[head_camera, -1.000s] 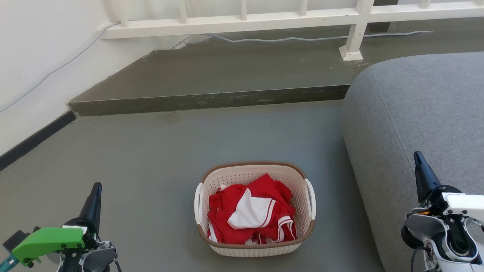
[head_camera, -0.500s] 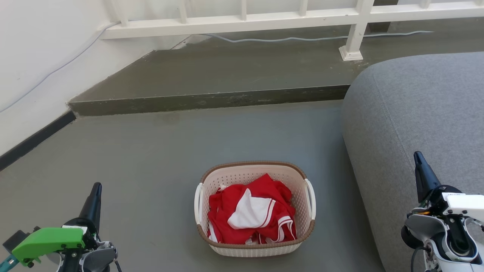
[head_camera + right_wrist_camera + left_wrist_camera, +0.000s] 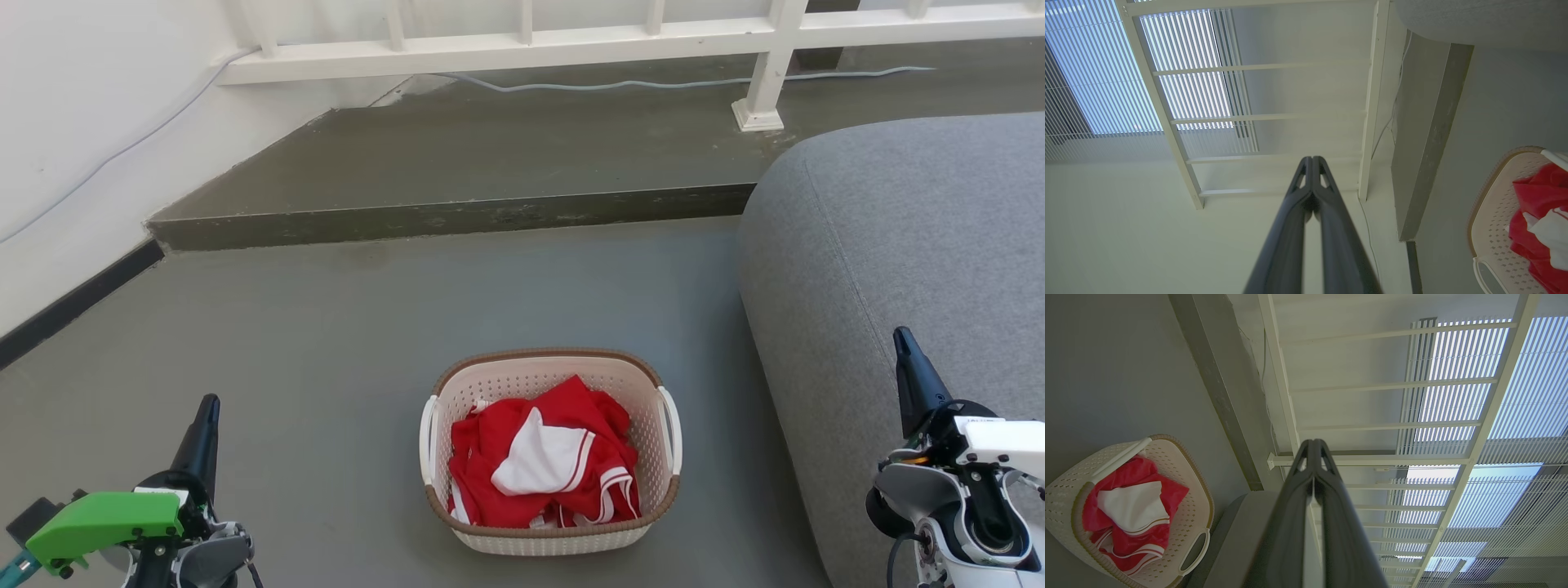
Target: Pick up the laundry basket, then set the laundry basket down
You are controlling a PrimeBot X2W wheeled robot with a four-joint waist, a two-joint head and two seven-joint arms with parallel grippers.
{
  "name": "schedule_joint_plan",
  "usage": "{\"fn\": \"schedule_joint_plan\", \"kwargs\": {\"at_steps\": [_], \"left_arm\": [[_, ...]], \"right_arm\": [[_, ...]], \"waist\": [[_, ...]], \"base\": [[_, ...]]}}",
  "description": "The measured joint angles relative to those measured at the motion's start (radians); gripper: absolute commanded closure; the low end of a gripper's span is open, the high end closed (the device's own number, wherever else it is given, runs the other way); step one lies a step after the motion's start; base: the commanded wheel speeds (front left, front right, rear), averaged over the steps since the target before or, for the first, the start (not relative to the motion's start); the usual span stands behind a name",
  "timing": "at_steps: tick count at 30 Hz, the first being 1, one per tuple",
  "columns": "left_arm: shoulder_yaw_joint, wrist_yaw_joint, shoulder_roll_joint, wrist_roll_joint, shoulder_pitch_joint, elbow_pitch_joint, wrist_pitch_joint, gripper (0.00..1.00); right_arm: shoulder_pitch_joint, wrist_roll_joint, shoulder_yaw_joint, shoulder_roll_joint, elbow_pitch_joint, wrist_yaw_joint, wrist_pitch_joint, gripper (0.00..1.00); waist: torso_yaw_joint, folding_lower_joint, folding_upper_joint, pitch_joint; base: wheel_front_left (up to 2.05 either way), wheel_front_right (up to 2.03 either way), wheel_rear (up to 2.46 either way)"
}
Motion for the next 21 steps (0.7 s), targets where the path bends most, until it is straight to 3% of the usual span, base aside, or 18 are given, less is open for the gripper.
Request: {"fn": "schedule_joint_plan", "kwargs": {"at_steps": [21], "left_arm": [[0.000, 0.000, 0.000, 0.000, 0.000, 0.000, 0.000, 1.00]], "right_arm": [[0.000, 0.000, 0.000, 0.000, 0.000, 0.000, 0.000, 1.00]], "waist": [[0.000, 0.0000, 0.0000, 0.000]], "base": [[0.00, 0.00, 0.00]]}}
